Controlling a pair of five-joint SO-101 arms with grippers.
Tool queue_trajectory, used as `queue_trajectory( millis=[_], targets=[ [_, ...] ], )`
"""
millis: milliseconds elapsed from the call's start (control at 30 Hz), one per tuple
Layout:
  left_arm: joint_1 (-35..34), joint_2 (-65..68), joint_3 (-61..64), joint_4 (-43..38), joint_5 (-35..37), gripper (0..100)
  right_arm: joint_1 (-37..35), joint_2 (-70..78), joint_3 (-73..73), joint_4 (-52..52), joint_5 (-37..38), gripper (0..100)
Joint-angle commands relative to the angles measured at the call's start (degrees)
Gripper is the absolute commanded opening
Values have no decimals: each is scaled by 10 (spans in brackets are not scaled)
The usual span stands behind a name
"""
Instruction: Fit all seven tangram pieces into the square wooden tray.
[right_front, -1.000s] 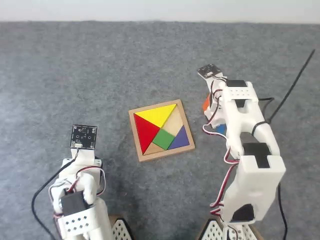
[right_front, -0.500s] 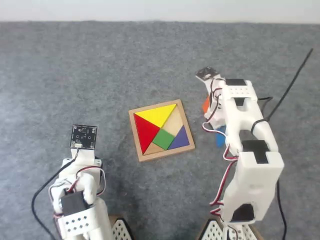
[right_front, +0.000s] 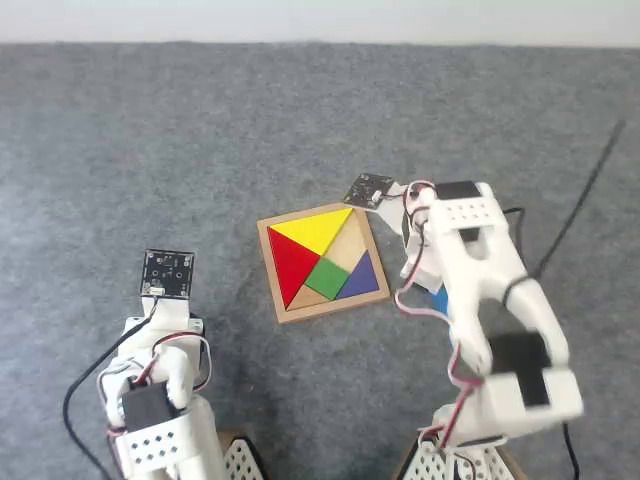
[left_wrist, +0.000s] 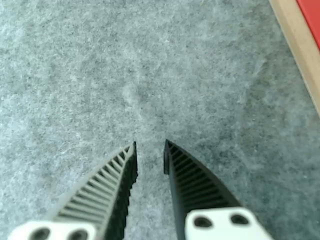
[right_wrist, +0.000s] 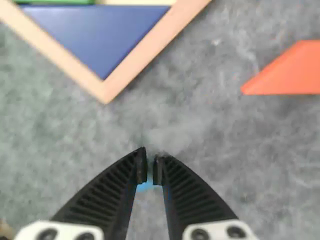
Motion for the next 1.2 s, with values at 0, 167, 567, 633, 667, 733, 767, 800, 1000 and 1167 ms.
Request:
queue_trajectory(
  millis=[0,167,567,633,667,733,767,800,1000,1167],
  targets=[
    [-4,-7,-4,4,-5,87,17,-123,31,9,8,69],
    [-4,-7,-4,4,-5,87,-1,-290,128,9,-76,180],
    [-4,-7,-4,4,-5,87,0,-343,331,-106,-98,202],
    [-4,-7,-4,4,-5,87,8,-312,331,-123,-97,202],
    [-4,-7,-4,4,-5,87,13,-296,331,-136,-97,202],
    [-4,-7,-4,4,-5,87,29,-262,331,-168,-96,202],
    [-4,-7,-4,4,-5,87,36,-244,330,-183,-96,202],
    [-4,-7,-4,4,-5,87,44,-225,324,-191,-89,202],
    [-4,-7,-4,4,-5,87,79,-113,262,-195,-60,202],
    [-4,-7,-4,4,-5,87,112,-90,210,-195,-38,201]
  ],
)
